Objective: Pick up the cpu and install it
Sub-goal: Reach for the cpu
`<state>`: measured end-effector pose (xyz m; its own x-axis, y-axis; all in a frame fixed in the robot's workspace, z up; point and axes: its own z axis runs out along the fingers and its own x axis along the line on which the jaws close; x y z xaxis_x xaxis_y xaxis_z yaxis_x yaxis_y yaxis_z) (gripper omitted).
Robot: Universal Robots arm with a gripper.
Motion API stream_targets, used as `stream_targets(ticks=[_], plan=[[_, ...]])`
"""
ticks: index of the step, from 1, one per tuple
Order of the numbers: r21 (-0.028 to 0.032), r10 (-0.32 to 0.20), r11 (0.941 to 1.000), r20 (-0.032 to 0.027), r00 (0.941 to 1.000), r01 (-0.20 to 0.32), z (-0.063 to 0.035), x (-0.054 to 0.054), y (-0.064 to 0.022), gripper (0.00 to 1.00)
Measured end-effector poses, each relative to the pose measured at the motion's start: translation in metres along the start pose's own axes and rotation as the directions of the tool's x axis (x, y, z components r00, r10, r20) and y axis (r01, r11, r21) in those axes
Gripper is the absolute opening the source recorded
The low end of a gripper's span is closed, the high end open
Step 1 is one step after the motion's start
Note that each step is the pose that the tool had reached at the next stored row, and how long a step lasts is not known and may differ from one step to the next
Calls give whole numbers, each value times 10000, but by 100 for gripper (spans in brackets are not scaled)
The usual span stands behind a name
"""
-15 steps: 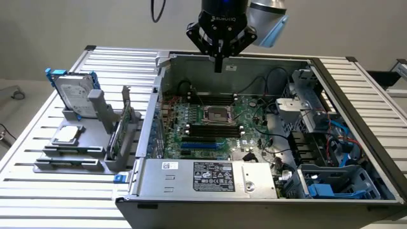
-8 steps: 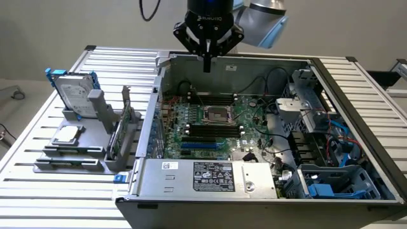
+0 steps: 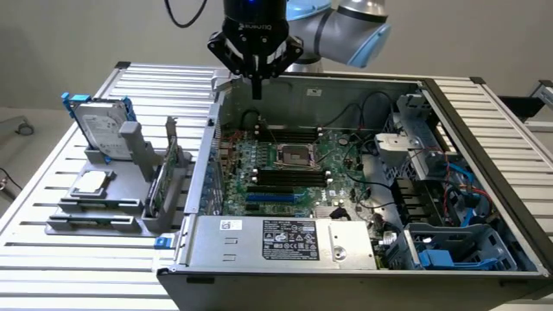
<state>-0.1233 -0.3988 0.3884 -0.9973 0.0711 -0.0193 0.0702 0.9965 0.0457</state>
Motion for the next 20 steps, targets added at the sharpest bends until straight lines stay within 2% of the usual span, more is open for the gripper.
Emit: stream_targets(ticks=[13, 20], plan=[[119, -2, 9999, 5, 10000, 2, 90, 591, -47, 11], [172, -2, 9999, -29, 10000, 3, 127, 912, -64, 11]])
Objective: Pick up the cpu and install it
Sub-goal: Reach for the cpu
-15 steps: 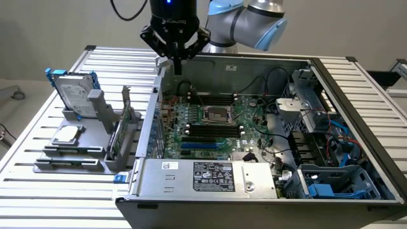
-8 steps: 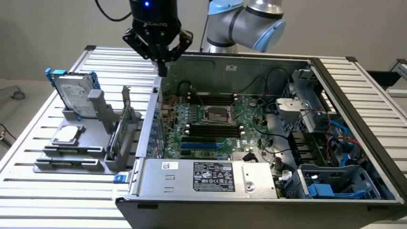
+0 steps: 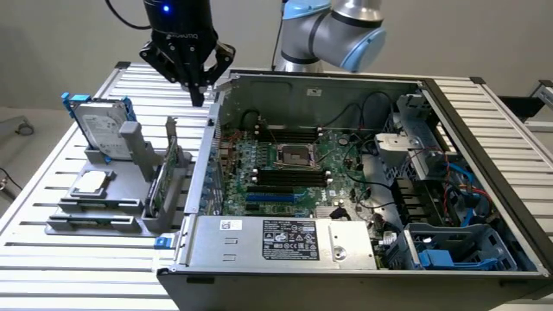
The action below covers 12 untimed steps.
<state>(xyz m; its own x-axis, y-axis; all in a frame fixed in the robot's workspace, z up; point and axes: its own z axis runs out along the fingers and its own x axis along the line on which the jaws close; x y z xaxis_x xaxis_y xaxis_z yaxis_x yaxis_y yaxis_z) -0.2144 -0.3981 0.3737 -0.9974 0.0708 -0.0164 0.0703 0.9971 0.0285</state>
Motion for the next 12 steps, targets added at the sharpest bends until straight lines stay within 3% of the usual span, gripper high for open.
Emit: stream_targets(ticks=[12], plan=[[51, 5, 10000, -173, 9999, -4, 63, 547, -14, 11]])
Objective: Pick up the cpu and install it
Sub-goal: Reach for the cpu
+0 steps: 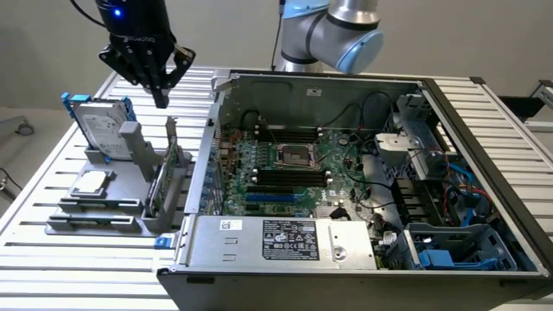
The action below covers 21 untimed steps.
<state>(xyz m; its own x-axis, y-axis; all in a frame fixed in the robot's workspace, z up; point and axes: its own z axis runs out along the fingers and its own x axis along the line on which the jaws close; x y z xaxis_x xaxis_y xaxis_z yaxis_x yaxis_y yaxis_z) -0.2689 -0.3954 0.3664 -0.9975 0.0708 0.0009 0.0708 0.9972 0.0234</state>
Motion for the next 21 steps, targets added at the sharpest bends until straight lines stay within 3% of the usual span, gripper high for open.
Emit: stream_targets(ticks=[21], plan=[[47, 9, 10000, -364, 9993, -7, 137, 956, 7, 11]])
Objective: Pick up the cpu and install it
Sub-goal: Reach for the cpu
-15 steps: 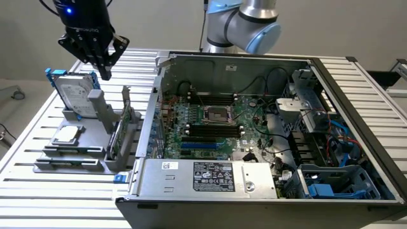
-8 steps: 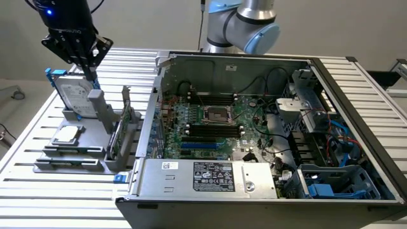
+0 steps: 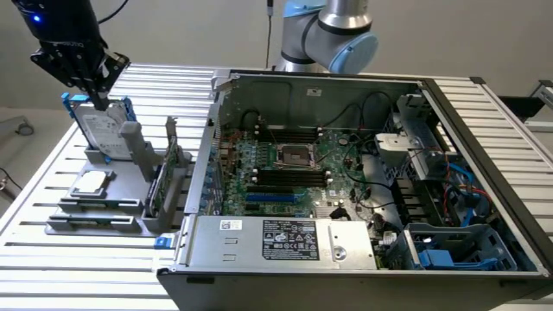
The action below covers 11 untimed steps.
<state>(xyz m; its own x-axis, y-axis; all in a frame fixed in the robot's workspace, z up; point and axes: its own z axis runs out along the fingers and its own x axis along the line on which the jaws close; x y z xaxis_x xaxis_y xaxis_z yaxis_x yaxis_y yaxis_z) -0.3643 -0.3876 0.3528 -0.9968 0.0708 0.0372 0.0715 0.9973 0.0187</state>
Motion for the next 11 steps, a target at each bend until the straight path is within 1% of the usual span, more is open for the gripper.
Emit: stream_targets(ticks=[6, 11], plan=[[13, 3, 10000, -101, 9999, -3, 51, 273, 1, 11], [23, 5, 10000, -162, 9999, -4, 95, 496, -7, 11]])
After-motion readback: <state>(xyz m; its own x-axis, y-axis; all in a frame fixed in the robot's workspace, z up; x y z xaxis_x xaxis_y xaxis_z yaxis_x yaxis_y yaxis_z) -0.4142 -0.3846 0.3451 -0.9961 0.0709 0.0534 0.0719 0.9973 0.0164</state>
